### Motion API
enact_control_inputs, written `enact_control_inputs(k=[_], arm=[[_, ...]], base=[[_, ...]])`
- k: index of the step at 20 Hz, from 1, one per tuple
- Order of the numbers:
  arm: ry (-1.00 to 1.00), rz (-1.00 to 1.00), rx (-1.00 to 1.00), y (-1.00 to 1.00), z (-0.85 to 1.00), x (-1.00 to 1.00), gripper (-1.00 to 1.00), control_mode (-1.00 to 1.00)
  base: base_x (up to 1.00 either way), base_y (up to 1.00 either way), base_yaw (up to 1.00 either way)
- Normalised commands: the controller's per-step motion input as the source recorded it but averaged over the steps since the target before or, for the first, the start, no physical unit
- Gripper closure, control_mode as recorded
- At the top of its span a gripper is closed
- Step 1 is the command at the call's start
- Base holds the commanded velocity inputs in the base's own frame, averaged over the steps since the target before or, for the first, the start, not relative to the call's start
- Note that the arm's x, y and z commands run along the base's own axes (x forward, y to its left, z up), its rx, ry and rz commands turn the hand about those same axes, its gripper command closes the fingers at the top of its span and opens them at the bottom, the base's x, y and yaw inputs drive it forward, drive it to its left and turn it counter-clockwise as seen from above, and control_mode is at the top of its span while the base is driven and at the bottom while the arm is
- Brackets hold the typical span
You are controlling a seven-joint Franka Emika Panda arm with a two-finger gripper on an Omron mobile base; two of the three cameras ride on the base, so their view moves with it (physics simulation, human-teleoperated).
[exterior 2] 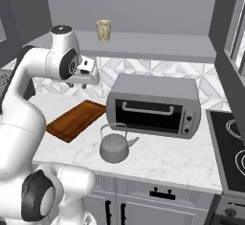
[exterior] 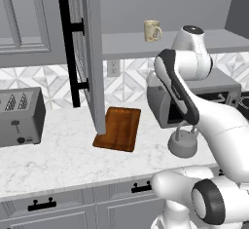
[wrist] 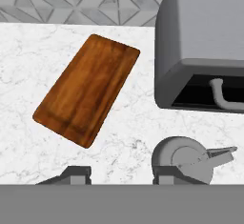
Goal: Pick the kettle from the counter and place it on the tray. Then pick the mug from the cabinet and place it on the tray. Then close the cabinet doors.
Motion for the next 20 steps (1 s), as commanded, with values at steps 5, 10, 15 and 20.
enact_control_inputs(k=[5,10,15,20], arm=[[-0.07,0.0,0.0,0.0,-0.01,-0.22,-1.0,-1.0],[-0.08,-0.19,0.0,-0.26,-0.18,-0.46,-1.0,-1.0],[0.0,-0.28,0.0,-0.37,-0.28,-0.4,-1.0,-1.0],[0.0,-0.24,0.01,-0.29,-0.33,-0.15,-1.0,-1.0]], base=[[0.0,0.0,0.0],[0.0,0.0,0.0],[0.0,0.0,0.0],[0.0,0.0,0.0]])
